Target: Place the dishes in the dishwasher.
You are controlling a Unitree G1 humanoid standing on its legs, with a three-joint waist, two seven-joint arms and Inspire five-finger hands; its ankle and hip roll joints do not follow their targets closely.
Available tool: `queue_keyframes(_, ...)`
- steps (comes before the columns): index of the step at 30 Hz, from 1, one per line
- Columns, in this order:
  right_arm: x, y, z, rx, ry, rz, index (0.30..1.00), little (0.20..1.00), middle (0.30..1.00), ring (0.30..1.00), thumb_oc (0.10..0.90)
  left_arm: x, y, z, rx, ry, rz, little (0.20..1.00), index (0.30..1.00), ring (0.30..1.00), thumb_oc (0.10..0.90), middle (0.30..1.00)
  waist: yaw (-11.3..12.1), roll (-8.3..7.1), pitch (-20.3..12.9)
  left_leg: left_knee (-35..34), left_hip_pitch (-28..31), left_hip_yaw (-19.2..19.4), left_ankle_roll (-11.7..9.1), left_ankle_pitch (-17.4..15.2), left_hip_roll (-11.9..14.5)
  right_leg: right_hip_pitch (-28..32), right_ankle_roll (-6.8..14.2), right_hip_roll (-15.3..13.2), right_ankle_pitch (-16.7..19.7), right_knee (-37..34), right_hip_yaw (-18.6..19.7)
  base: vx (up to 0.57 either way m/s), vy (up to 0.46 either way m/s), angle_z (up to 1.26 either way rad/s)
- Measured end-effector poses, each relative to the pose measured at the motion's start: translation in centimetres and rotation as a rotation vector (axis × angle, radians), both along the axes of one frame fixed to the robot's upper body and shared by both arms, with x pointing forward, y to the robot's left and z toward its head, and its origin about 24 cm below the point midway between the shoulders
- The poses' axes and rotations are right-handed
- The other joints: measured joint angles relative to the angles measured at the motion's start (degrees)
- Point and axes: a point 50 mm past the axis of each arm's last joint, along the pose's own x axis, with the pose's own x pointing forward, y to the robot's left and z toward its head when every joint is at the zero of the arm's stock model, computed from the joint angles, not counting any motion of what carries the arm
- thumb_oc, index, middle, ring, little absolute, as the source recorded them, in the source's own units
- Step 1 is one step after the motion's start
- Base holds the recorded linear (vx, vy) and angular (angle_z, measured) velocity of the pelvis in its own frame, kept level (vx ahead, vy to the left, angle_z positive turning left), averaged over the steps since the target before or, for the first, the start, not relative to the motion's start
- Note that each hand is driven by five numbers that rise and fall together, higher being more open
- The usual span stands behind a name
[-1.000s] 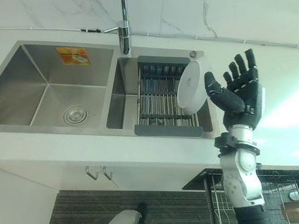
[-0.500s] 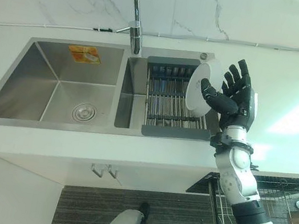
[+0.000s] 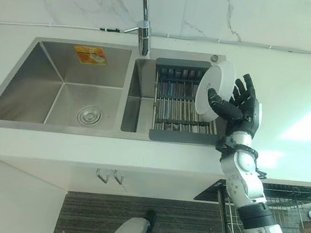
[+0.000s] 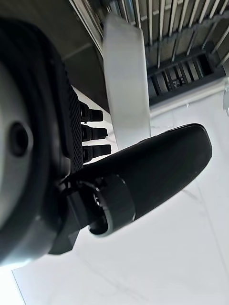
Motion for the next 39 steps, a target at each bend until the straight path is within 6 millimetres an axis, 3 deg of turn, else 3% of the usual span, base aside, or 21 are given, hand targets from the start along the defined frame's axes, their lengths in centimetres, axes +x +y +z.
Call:
queue_keyframes(11,0.7,0.1,0.3,-0.025,0.027,0.006,0.900,0.900,0.900,0.900,0.800,0.2,0.0,0.0,0.001,-0.005,-0.006,0.900,0.900,0.900,0.800,0.900,1.16,-0.07,0.46,0.00,-0.26,-0.32,0.43,0.30,-0.33,0.11,0.19,-0.05,0.04,-0.38,-0.46,0.00,0.000,0.01)
queue_keyframes(12,0.8,0.1,0.4,-0.030,0.028,0.010,0.349,0.349,0.349,0.349,0.433,0.2,0.1,0.0,0.002,-0.005,-0.006,0.900,0.900,0.900,0.800,0.900,1.16,-0.21,0.54,0.00,-0.36,-0.44,0.40,0.29,-0.38,0.10,0.19,-0.06,0.04,-0.39,-0.65,0.00,-0.004,0.07)
queue_keyframes(13,0.8,0.1,0.5,-0.035,0.026,0.014,0.300,0.300,0.300,0.300,0.400,0.3,0.1,0.1,0.004,-0.006,-0.007,0.900,0.900,0.900,0.800,0.900,1.22,-0.38,0.68,0.00,-0.45,-0.55,0.39,0.28,-0.44,0.08,0.19,-0.07,0.04,-0.42,-0.80,0.00,-0.003,0.07)
queue_keyframes(19,1.3,0.0,1.5,-0.075,0.007,0.011,0.300,0.300,0.300,0.300,0.400,0.7,1.0,0.3,0.025,-0.021,-0.014,0.900,0.900,0.900,0.800,0.900,1.33,-1.25,2.08,0.07,-1.03,-1.28,0.31,0.23,-0.82,0.04,0.20,-0.09,0.04,-0.66,-1.63,0.00,0.003,0.07)
queue_keyframes(24,1.5,-0.1,1.9,-0.152,-0.012,-0.025,0.300,0.300,0.300,0.300,0.400,1.9,1.1,0.5,0.030,-0.054,-0.022,0.900,0.900,0.900,0.800,0.900,1.61,-1.00,2.66,0.10,-1.03,-1.40,0.35,0.24,-1.01,0.26,0.42,-0.17,0.18,-0.87,-1.82,-0.01,-0.004,0.00)
queue_keyframes(32,1.1,-0.4,1.9,-0.255,-0.043,-0.170,0.300,0.300,0.300,0.300,0.400,2.2,1.1,0.6,0.031,-0.062,-0.023,0.900,0.900,0.900,0.800,0.900,1.32,-1.02,2.68,0.09,-0.92,-1.20,0.62,0.42,-0.87,0.22,0.43,-0.14,0.19,-0.87,-1.61,-0.02,-0.019,-0.01)
queue_keyframes(36,0.7,0.1,1.9,-0.235,-0.107,-0.167,0.300,0.300,0.300,0.300,0.400,2.2,1.1,0.6,0.032,-0.062,-0.021,0.900,0.900,0.900,0.800,0.900,1.10,-1.06,2.70,-0.10,0.06,-0.09,0.80,0.46,-0.44,0.55,0.48,-0.21,0.23,-0.82,-0.47,-0.04,-0.040,-0.13)
queue_keyframes(39,-1.0,1.0,3.4,-0.216,-0.263,-0.147,0.300,0.300,0.300,0.300,0.400,2.3,1.1,0.6,0.034,-0.069,-0.016,0.900,0.900,0.900,0.800,0.900,-0.45,-1.08,2.69,-0.14,0.52,0.38,0.73,0.41,-0.04,0.56,0.44,-0.05,0.26,-0.64,0.32,-0.02,-0.049,-0.13)
